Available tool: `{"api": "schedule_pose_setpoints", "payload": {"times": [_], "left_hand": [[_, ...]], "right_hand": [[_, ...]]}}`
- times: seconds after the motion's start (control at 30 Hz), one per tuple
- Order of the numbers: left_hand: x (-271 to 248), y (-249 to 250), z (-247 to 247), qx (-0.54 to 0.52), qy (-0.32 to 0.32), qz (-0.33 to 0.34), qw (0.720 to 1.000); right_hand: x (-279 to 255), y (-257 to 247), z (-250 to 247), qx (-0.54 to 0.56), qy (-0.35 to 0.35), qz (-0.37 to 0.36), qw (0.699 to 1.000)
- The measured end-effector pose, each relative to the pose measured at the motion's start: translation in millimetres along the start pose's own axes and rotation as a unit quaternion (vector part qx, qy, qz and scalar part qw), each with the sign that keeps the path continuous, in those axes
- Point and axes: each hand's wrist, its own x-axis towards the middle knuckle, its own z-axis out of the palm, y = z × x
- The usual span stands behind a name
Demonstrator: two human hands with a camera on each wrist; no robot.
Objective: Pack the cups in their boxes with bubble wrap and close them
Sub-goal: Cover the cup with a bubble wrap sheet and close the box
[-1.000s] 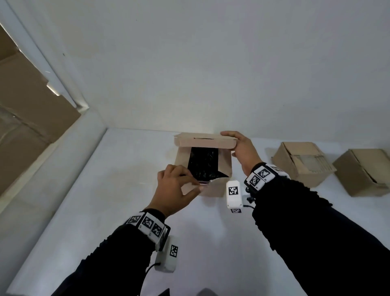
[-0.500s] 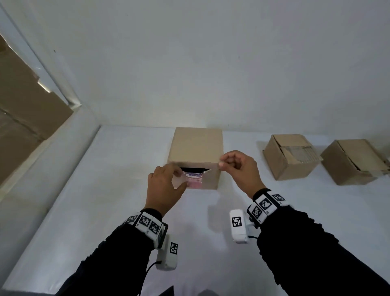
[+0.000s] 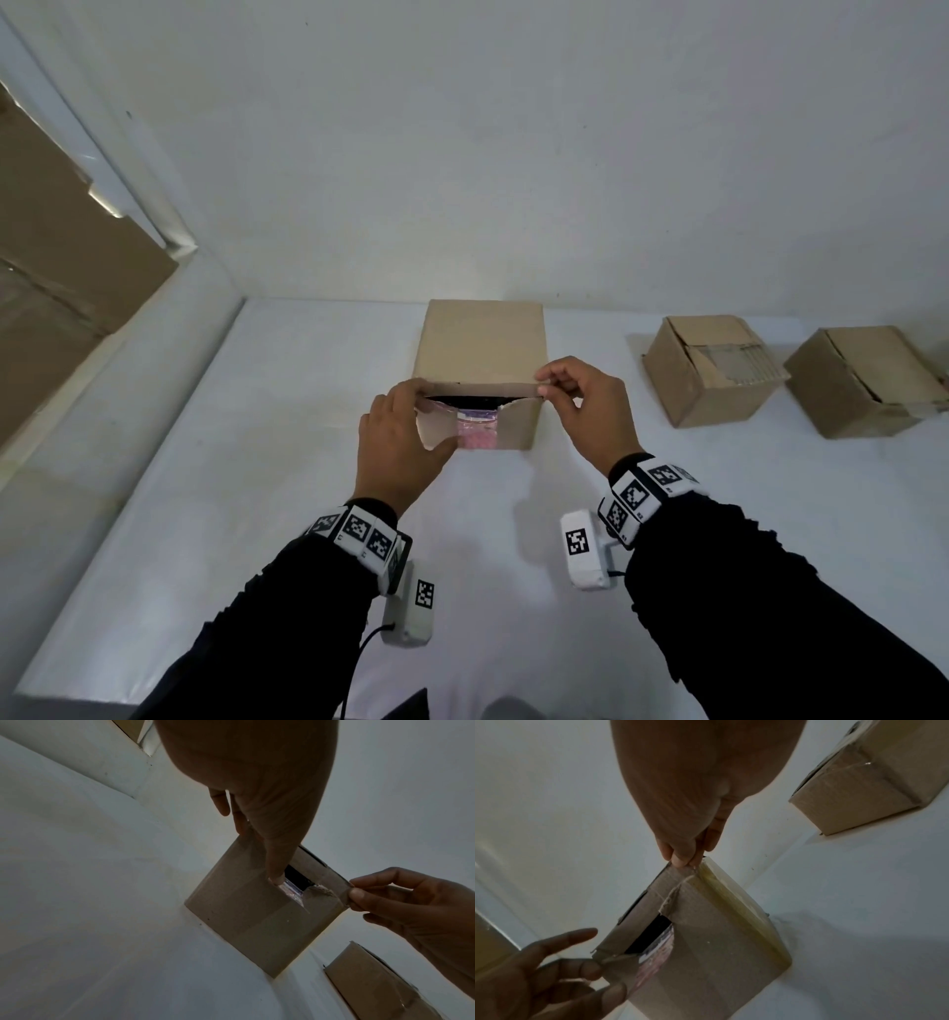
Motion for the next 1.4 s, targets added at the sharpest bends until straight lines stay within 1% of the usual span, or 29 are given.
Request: {"api": "schedule_pose_setpoints", "payload": {"times": [0.13, 0.2, 0.3, 0.4, 0.47, 0.53, 0.6, 0.67, 0.77, 0.83, 0.93, 1.0, 1.13, 1.23, 1.27, 1.4], "left_hand": [[1, 0, 0, 0.013, -0.004, -0.004, 1.000], [2, -1, -1, 0.043, -0.001, 0.014, 0.999], [2, -6, -2, 0.074, 0.008, 0.034, 0.997], [1, -13, -3, 0.106, 0.011, 0.069, 0.992], [0, -17, -4, 0.122, 0.008, 0.098, 0.988], [0, -19, -6, 0.130, 0.008, 0.117, 0.985], [0, -22, -6, 0.117, 0.011, 0.122, 0.986], [1, -24, -4, 0.079, 0.008, 0.106, 0.991], [2, -21, 1, 0.031, 0.006, 0.100, 0.994], [5, -17, 3, 0.023, 0.010, 0.102, 0.994], [8, -15, 4, 0.020, 0.028, 0.097, 0.995], [10, -18, 4, 0.009, 0.036, 0.097, 0.995], [17, -21, 6, -0.047, 0.044, 0.066, 0.996], [18, -16, 8, -0.061, 0.056, 0.060, 0.995], [17, -14, 9, -0.061, 0.059, 0.061, 0.995], [16, -16, 11, -0.047, 0.063, 0.087, 0.993]], "right_hand": [[-1, 7, 4, -0.058, -0.001, -0.033, 0.998], [-3, 10, 5, -0.116, -0.003, -0.056, 0.992], [-5, 11, 6, -0.195, 0.013, -0.091, 0.976], [-9, 11, 9, -0.242, 0.024, -0.140, 0.960], [-13, 15, 11, -0.261, 0.040, -0.154, 0.952], [-18, 18, 11, -0.264, 0.055, -0.146, 0.952], [-23, 20, 12, -0.266, 0.051, -0.152, 0.951], [-28, 19, 16, -0.265, 0.026, -0.171, 0.948], [-33, 13, 29, -0.224, -0.016, -0.174, 0.959], [-31, 7, 39, -0.225, -0.010, -0.155, 0.962], [-23, -4, 51, -0.240, 0.018, -0.104, 0.965], [-18, -9, 56, -0.216, 0.014, -0.077, 0.973], [-19, -12, 63, -0.157, -0.005, -0.081, 0.984], [-32, 0, 64, -0.125, 0.000, -0.043, 0.991], [-35, 4, 64, -0.122, 0.008, -0.041, 0.992], [-34, 7, 60, -0.169, 0.027, -0.105, 0.980]]}}
